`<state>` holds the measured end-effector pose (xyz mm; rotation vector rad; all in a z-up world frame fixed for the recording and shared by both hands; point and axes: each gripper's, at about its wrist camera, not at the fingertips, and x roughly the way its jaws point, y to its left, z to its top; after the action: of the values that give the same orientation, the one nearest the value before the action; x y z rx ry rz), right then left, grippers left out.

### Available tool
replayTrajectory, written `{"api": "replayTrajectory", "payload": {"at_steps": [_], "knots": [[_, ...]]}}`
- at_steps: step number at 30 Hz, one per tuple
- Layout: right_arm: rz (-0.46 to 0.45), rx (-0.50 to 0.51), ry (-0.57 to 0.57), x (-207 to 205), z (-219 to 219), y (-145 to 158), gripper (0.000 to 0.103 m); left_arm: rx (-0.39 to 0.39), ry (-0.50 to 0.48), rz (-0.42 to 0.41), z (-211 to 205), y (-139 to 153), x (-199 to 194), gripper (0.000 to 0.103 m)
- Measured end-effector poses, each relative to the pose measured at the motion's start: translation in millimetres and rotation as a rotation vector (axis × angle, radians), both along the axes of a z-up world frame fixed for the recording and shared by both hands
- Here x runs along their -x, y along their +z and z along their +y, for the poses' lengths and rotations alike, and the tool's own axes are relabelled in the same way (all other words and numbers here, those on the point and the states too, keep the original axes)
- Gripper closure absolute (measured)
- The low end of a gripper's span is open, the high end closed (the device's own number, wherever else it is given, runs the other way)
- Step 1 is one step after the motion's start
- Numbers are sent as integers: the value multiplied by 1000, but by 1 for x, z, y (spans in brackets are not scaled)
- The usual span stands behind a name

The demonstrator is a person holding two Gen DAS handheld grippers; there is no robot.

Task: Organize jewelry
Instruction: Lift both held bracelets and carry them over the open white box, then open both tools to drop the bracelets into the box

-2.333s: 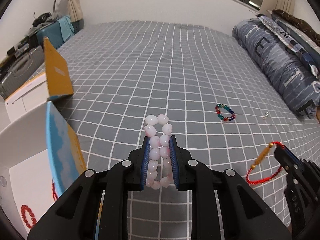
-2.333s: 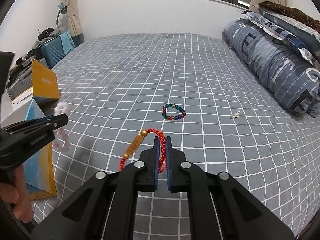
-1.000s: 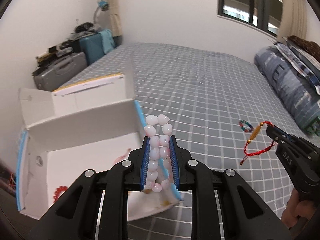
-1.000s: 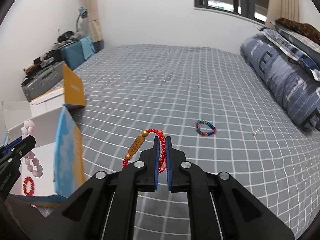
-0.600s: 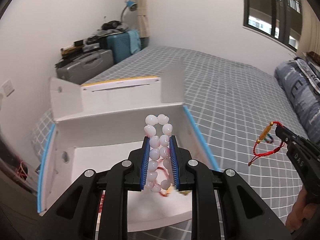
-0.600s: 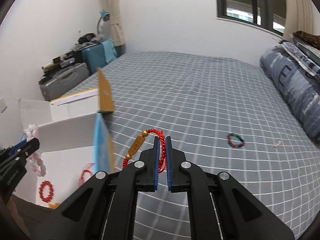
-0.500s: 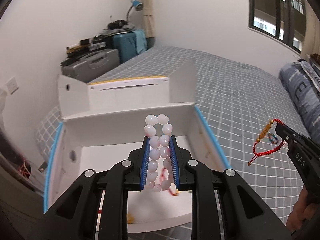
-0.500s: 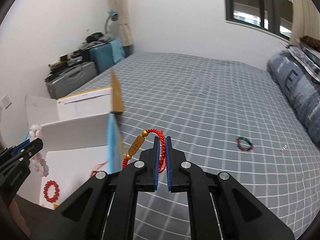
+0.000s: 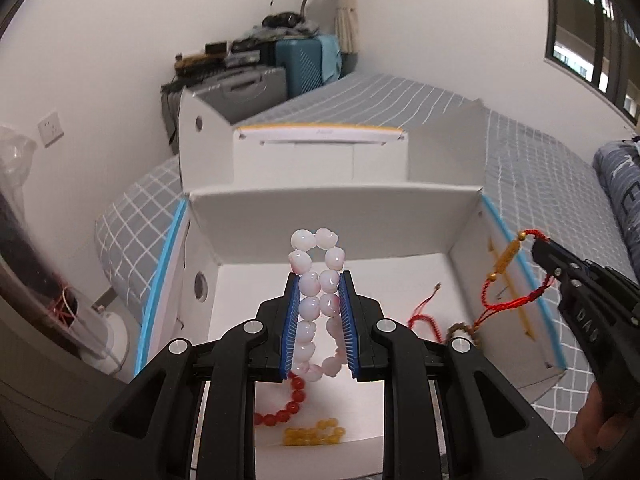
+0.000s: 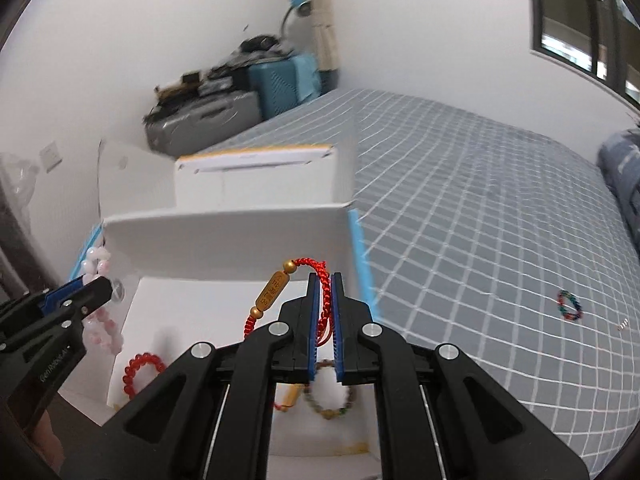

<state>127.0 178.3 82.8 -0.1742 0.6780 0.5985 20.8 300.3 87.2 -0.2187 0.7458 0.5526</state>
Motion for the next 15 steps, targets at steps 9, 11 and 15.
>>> {"api": "replayTrajectory", "payload": {"at_steps": [9,11,15], "knots": [[72,168,50,1,38,-39,97,32,22,80,24,-26,-5,83],[102,192,47,-1,40,-46,97,39,21,97,26,-30,-7,83],[140,200,48,-4,40,-52,97,39,20,113,27,-34,-9,83]]}}
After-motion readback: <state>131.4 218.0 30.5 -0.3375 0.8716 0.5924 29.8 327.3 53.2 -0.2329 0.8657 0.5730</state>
